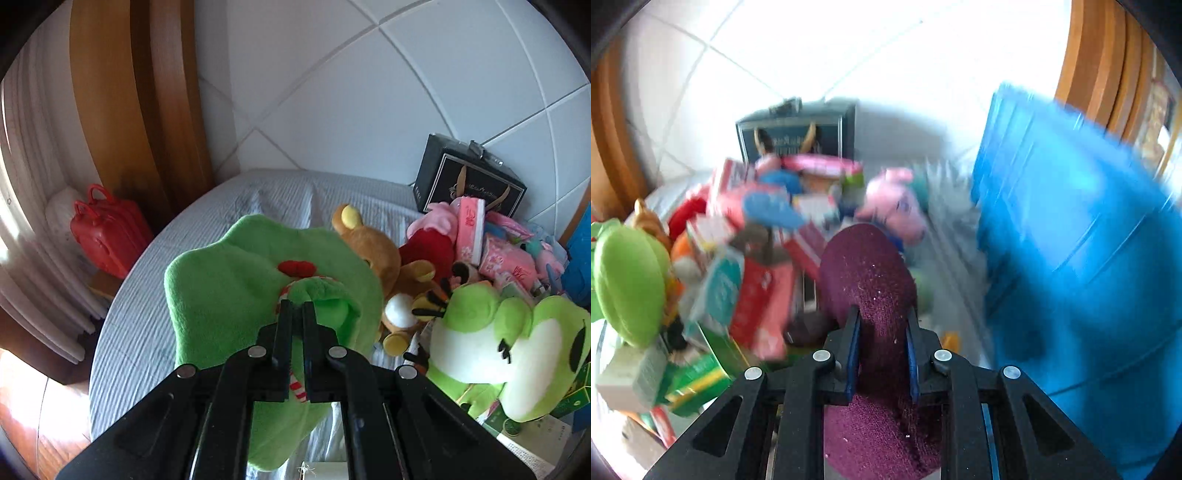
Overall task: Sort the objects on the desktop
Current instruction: 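Lift both cloths into the blue crate and open both tools to release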
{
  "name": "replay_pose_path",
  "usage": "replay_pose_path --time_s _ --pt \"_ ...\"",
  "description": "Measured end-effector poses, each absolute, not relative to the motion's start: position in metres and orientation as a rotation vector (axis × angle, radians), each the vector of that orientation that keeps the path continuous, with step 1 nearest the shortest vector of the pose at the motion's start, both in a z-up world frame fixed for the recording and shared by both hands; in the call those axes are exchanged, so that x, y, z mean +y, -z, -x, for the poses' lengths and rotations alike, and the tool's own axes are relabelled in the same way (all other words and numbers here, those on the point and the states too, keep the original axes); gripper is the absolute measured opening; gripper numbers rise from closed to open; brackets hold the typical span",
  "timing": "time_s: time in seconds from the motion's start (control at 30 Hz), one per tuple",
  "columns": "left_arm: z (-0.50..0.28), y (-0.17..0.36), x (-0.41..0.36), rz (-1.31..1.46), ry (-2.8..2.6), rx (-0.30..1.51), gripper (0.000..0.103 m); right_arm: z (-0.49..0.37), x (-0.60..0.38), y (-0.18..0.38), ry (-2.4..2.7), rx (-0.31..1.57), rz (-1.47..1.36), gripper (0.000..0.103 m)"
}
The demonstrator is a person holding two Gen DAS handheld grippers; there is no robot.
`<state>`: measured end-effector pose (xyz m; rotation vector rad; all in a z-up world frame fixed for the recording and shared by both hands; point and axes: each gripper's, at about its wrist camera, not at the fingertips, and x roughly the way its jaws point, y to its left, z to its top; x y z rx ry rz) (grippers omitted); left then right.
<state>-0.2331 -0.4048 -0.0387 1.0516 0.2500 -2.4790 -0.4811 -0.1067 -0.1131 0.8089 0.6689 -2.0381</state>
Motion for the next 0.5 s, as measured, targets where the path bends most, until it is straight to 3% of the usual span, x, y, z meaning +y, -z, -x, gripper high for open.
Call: replay_pose_path --time_s 0.3,0.5 --pt "0.23 -0.045 -0.361 -0.926 2.586 0.126 0.001 0.484 -0.104 0.035 2.105 0.635 -0.658 0.02" --pt "0.225 -0.021 -0.375 -1.053 2.514 0.257 0.002 0.483 -0.093 0.029 2.057 0.623 -0.698 0.02"
